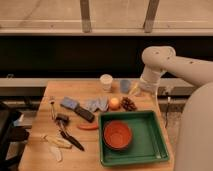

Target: Place fork in tray

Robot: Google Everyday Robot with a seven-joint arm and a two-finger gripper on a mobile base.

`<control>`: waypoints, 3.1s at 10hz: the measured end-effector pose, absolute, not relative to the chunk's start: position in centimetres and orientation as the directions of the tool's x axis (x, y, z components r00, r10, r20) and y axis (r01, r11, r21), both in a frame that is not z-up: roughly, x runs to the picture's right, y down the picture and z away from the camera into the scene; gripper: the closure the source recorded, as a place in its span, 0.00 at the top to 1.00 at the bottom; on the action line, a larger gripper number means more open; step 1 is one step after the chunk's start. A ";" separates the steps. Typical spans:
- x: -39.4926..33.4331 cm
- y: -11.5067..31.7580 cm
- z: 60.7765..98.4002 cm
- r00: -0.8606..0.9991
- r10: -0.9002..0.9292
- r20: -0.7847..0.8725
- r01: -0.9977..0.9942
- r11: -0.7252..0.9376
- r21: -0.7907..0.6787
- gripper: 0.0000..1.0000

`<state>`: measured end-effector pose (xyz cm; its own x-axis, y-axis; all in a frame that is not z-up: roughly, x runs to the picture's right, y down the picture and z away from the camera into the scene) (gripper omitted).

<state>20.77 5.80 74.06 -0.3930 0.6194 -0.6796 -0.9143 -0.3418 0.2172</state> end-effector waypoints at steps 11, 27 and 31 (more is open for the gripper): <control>20.5 5.9 74.2 -0.363 0.640 -0.677 -0.929 -0.305 0.210 0.80; -6.7 4.6 73.5 0.208 0.692 -0.691 -0.975 0.088 -0.205 0.80; -7.9 4.0 73.3 0.242 0.722 -0.648 -0.967 0.127 -0.220 0.80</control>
